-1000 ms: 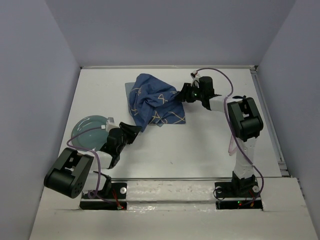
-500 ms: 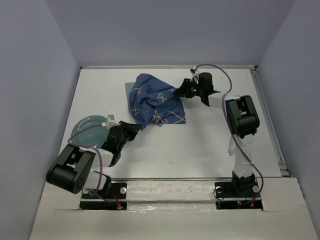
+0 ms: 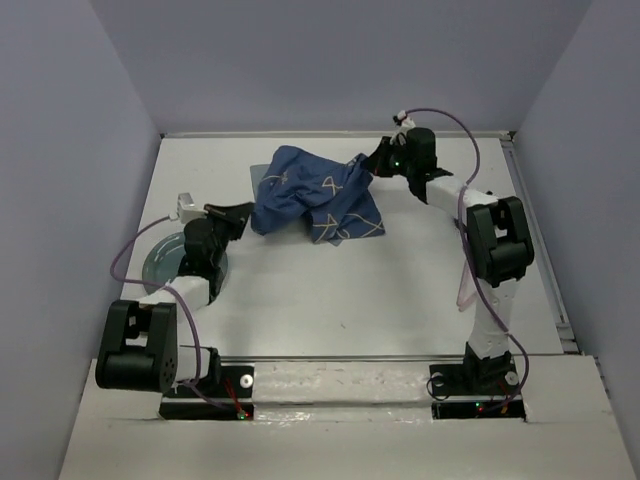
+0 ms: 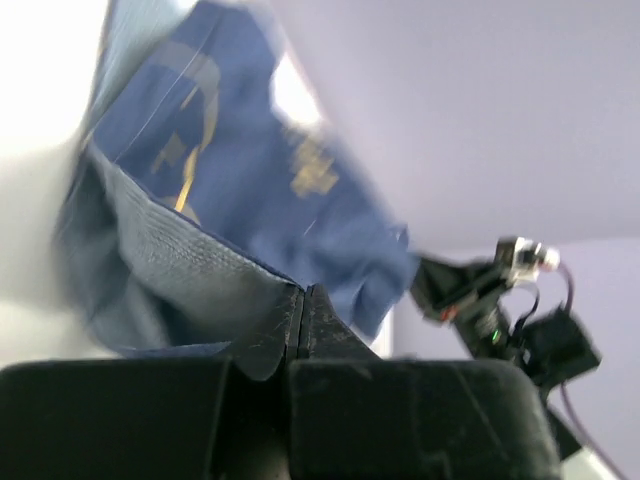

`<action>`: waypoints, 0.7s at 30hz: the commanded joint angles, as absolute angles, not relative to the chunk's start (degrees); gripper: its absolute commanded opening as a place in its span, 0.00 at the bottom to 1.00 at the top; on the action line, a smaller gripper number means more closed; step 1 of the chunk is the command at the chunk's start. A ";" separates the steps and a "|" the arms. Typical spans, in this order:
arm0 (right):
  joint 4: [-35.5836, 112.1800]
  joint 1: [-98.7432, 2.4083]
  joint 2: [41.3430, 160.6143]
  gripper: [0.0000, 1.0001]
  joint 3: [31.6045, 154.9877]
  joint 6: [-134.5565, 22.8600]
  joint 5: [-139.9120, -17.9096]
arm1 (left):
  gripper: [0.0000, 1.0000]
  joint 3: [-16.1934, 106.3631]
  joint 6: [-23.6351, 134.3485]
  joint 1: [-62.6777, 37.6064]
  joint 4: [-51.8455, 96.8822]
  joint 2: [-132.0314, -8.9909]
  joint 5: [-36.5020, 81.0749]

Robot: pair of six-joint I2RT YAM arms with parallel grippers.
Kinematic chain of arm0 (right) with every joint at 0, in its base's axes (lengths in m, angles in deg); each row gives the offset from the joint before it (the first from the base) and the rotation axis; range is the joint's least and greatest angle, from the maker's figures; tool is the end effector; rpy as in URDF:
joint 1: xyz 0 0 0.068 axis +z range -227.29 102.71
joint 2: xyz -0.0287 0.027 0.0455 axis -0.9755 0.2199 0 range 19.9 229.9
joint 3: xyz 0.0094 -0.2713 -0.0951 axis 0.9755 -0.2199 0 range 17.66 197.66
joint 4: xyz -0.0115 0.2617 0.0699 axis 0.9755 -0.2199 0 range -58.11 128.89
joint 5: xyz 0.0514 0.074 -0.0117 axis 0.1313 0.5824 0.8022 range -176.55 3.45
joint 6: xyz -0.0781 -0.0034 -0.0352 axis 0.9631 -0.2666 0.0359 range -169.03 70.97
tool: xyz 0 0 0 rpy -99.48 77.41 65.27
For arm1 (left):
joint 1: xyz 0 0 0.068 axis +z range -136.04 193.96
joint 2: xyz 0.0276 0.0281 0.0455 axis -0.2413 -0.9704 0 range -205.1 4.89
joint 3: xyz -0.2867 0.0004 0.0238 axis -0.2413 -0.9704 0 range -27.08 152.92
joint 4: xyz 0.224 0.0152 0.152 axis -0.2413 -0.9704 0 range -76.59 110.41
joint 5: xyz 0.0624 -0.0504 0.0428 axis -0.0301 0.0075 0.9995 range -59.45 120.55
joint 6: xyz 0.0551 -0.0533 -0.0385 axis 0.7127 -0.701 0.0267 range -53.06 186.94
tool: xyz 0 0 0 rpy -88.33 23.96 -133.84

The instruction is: Set the dinner table for one person

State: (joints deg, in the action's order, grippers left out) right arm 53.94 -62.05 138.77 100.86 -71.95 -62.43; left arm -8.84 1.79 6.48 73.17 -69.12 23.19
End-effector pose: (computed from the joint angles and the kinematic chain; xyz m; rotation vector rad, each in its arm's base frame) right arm 0.5042 0.1694 0.2076 -0.1589 1.9858 0.8438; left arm 0.2814 -0.0466 0.1969 -0.7424 1.5677 -1.0624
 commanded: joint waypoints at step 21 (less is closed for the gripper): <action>50.78 -53.48 80.03 0.18 47.95 -73.89 -82.85 | 0.63 -6.50 3.21 22.40 76.41 -56.91 12.71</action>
